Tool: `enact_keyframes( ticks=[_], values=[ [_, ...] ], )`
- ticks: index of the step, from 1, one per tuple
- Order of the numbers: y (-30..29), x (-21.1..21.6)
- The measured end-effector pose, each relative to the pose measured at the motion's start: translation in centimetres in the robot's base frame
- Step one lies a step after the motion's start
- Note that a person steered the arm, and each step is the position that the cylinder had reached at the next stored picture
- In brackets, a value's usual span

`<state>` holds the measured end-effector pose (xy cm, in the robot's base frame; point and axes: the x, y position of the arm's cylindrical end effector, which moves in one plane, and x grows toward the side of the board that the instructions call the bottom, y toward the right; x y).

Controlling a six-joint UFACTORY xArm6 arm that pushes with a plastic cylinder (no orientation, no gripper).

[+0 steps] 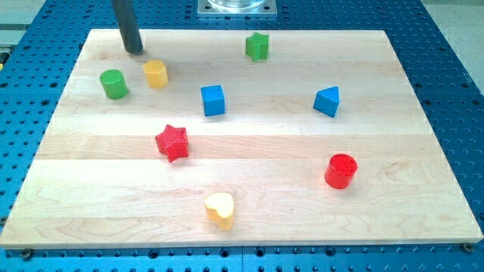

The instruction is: Push the hexagon diagonally to the red star

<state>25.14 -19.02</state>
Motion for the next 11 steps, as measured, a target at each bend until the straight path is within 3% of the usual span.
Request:
enact_keyframes(
  ticks=[1,2,3,5,6,7,8,9,10,11],
  values=[
    [6.1,5.8],
    [8.3,6.7],
    [3.2,5.2],
    [8.4,14.2],
    [2.1,10.5],
    [1.5,16.0],
    [15.0,16.2],
    [15.5,15.3],
    [18.7,19.9],
    [18.4,17.2]
  ],
)
